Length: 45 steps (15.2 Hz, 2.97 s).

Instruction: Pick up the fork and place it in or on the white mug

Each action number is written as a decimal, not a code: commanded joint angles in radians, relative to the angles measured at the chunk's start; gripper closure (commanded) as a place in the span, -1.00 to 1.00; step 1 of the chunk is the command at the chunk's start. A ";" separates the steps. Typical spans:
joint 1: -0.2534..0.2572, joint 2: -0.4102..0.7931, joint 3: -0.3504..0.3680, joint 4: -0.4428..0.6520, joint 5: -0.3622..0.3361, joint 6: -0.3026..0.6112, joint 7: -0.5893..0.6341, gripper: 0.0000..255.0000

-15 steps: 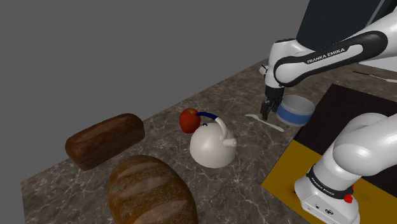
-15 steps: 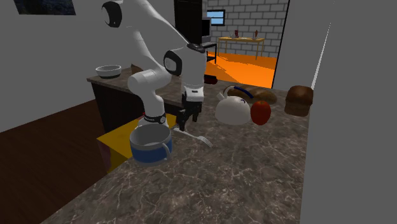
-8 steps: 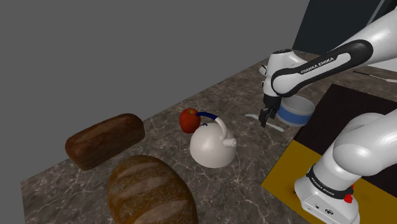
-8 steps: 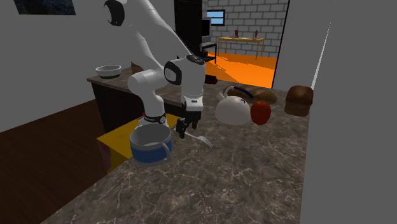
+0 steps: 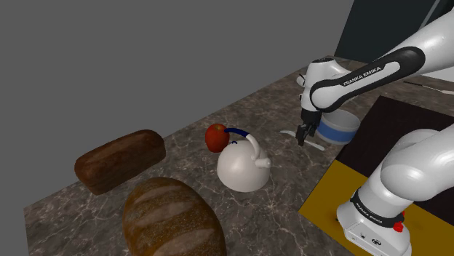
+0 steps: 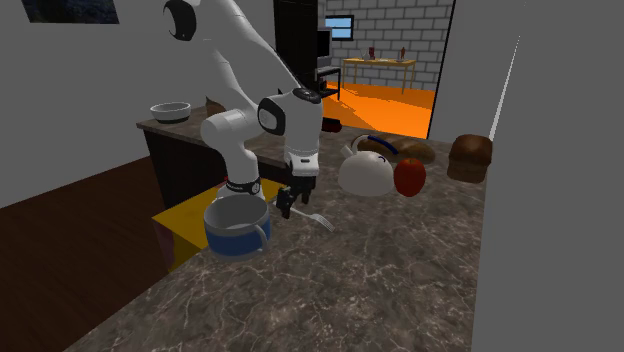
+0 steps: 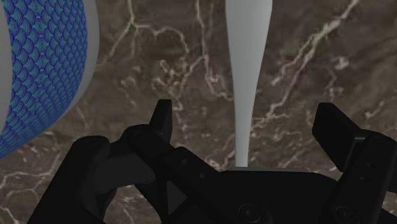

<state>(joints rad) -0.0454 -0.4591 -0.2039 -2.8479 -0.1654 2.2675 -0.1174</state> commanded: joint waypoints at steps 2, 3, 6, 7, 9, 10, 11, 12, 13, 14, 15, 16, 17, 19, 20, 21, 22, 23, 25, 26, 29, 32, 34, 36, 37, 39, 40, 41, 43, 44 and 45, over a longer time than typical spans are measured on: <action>0.000 0.000 0.000 0.000 0.000 0.000 0.000 1.00; 0.000 0.000 0.000 0.000 0.000 0.000 0.000 1.00; 0.000 0.000 0.000 0.000 0.000 0.000 0.000 1.00; 0.000 0.000 0.000 0.000 0.000 0.000 0.000 1.00; 0.000 0.000 0.000 0.000 0.000 0.000 0.000 1.00; 0.000 0.000 0.000 0.000 0.000 0.000 0.000 1.00; 0.000 -0.014 0.002 0.005 0.001 -0.019 0.000 1.00; 0.000 -0.027 0.003 0.012 0.002 -0.038 0.000 1.00; 0.000 -0.039 0.005 0.018 0.003 -0.057 -0.001 1.00; 0.000 -0.051 0.007 0.024 0.004 -0.075 -0.001 1.00; 0.000 -0.063 0.009 0.031 0.005 -0.094 -0.001 1.00; 0.000 -0.074 0.010 0.038 0.006 -0.112 -0.002 1.00; 0.000 -0.085 0.012 0.045 0.007 -0.130 -0.002 1.00; 0.000 -0.105 0.015 0.061 0.010 -0.166 -0.003 1.00; 0.000 -0.115 0.017 0.069 0.011 -0.183 -0.003 1.00; 0.000 -0.124 0.019 0.077 0.012 -0.201 -0.004 1.00; 0.000 -0.133 0.020 0.086 0.013 -0.218 -0.004 1.00; 0.001 -0.141 0.022 0.094 0.015 -0.235 -0.004 1.00; 0.001 -0.156 0.025 0.112 0.017 -0.268 -0.005 1.00; 0.001 -0.163 0.027 0.122 0.019 -0.284 -0.006 1.00; 0.002 -0.182 0.032 0.151 0.022 -0.333 -0.007 1.00; 0.003 -0.198 0.036 0.182 0.026 -0.379 -0.008 1.00; 0.004 -0.206 0.039 0.204 0.029 -0.410 -0.009 1.00; 0.005 -0.214 0.042 0.226 0.031 -0.439 -0.010 1.00; 0.005 -0.217 0.043 0.238 0.032 -0.454 -0.011 1.00; 0.006 -0.223 0.046 0.261 0.035 -0.483 -0.011 1.00; 0.006 -0.225 0.048 0.273 0.036 -0.497 -0.012 1.00; 0.007 -0.227 0.049 0.285 0.037 -0.512 -0.012 1.00; 0.007 -0.230 0.051 0.303 0.039 -0.532 -0.013 1.00; -0.006 -0.235 0.030 0.299 0.021 -0.532 -0.037 1.00; -0.020 -0.240 0.010 0.296 0.004 -0.531 -0.061 1.00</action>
<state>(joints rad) -0.0559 -0.6955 -0.1805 -2.5543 -0.1496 1.7408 -0.1610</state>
